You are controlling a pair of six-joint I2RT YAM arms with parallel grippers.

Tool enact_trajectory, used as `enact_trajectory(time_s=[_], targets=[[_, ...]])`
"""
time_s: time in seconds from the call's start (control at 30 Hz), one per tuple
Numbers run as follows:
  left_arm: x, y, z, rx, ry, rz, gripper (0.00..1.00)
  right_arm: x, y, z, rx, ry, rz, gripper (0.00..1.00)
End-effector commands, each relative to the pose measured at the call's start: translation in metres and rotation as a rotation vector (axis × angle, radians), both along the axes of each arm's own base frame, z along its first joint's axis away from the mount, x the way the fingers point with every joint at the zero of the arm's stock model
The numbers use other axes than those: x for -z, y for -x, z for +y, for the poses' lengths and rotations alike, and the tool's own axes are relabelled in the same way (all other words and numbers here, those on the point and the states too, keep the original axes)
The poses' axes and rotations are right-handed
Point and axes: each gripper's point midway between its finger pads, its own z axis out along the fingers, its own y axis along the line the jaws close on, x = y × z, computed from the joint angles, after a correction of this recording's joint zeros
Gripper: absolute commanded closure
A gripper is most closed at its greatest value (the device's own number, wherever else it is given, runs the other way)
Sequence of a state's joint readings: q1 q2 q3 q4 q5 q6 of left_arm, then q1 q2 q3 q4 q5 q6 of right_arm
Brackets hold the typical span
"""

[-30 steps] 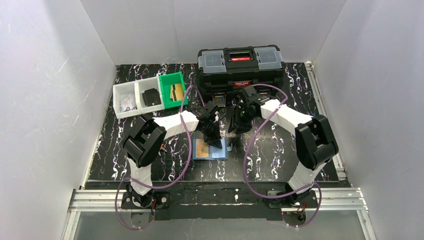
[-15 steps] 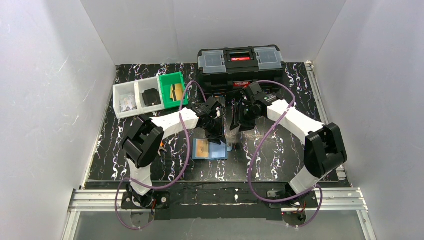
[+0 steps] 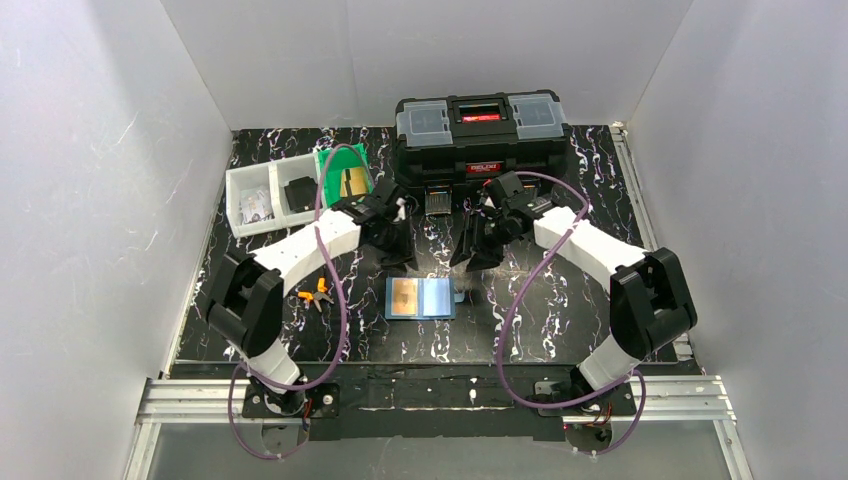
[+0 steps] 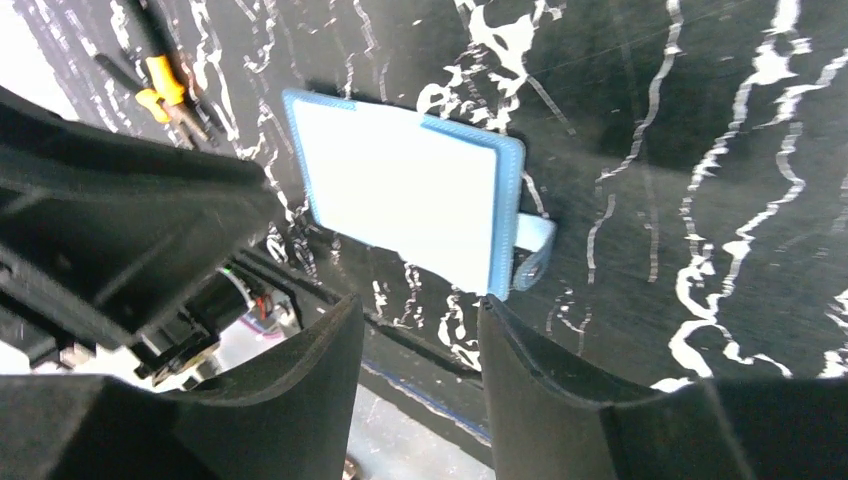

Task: Take the credit cards out of the card holder
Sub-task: Remove the credit card from the card holder.

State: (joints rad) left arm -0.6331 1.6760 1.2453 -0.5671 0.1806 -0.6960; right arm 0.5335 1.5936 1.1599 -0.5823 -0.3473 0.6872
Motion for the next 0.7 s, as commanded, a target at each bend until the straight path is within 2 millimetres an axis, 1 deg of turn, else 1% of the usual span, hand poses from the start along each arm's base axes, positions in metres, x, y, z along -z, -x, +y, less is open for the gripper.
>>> enact_trajectory(time_s=[0.0,0.07,0.13,0.4,0.5,0.67], targets=[[0.012,0.015,0.053,-0.028,-0.134,0.029,0.73,-0.013,0.007,0.034,-0.038,-0.149,0.019,0.47],[0.019,0.019,0.059,-0.029,-0.148,0.046,0.80,-0.010,0.010,0.043,-0.047,-0.168,0.040,0.47],[0.026,0.022,0.063,-0.025,-0.164,0.060,0.84,-0.007,0.013,0.051,-0.063,-0.178,0.051,0.47],[0.051,0.026,0.061,-0.024,-0.173,0.110,0.97,0.013,0.024,0.075,-0.114,-0.181,0.109,0.48],[0.060,0.028,0.060,-0.026,-0.169,0.128,1.00,0.022,0.029,0.082,-0.135,-0.174,0.127,0.48],[0.073,0.034,0.061,-0.042,-0.175,0.154,1.00,0.038,0.034,0.087,-0.152,-0.159,0.159,0.48]])
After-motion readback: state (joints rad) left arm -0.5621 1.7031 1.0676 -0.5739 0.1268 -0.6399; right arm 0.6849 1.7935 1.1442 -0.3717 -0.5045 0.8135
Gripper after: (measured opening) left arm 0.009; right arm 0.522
